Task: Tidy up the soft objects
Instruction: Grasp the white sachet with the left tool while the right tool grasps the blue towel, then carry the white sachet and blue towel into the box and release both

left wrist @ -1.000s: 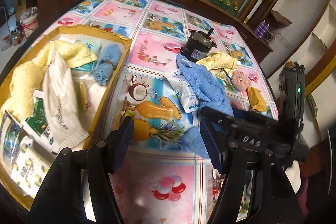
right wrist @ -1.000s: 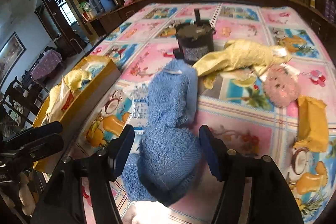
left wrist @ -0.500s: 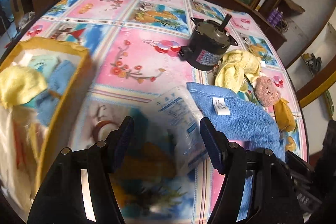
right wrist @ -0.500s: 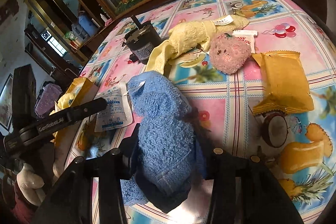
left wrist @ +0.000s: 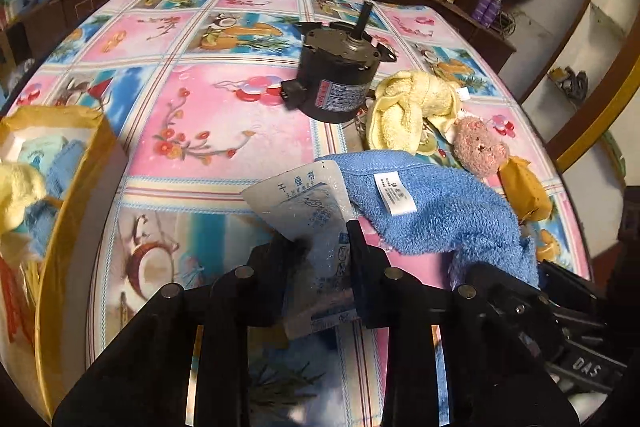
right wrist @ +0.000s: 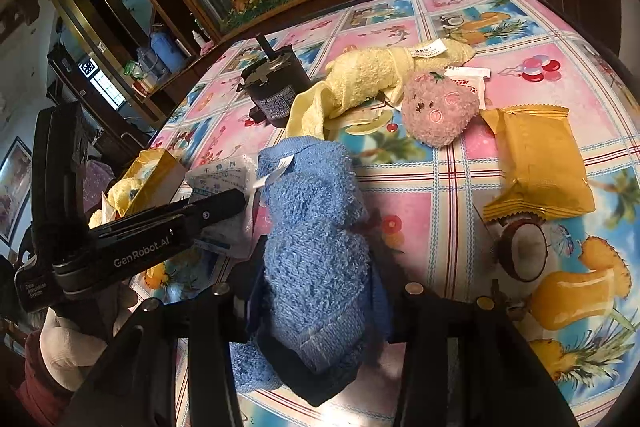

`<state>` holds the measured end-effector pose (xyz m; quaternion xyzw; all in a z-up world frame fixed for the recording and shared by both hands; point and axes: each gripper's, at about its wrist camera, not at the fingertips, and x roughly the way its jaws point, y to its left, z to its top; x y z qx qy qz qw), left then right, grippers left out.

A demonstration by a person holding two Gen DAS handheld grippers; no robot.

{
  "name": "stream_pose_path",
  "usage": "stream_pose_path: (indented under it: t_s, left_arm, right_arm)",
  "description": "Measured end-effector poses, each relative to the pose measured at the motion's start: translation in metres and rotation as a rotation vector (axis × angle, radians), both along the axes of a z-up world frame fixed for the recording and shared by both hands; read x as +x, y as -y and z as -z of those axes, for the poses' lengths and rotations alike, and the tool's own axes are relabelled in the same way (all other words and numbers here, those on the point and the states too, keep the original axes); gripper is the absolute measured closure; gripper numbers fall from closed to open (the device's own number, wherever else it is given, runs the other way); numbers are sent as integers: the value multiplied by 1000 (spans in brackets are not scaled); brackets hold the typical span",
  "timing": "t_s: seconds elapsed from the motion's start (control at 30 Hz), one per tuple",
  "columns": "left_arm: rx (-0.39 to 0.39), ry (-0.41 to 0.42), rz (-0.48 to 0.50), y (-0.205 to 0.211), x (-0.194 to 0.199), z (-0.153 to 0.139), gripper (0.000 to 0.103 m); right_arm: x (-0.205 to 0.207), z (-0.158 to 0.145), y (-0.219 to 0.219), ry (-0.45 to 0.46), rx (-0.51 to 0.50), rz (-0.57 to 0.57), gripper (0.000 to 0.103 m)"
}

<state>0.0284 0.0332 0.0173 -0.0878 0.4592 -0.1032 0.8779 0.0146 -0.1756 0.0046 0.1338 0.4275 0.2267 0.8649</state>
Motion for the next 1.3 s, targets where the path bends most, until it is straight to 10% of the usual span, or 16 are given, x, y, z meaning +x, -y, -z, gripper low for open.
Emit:
stream_pose_path:
  t_s: [0.27, 0.57, 0.93, 1.3]
  left_arm:
    - [-170, 98, -38, -44, -64, -46, 77]
    - [-43, 246, -204, -136, -144, -99, 77]
    - [41, 196, -391, -216, -175, -60, 76]
    - [-22, 94, -442, -252, -164, -15, 72]
  right_arm:
    - [-5, -6, -1, 50, 25, -9, 60]
    - [-30, -50, -18, 145, 113, -78, 60]
    - [-43, -120, -104, 185, 188, -263, 60]
    - [-24, -89, -235, 50, 143, -420, 60]
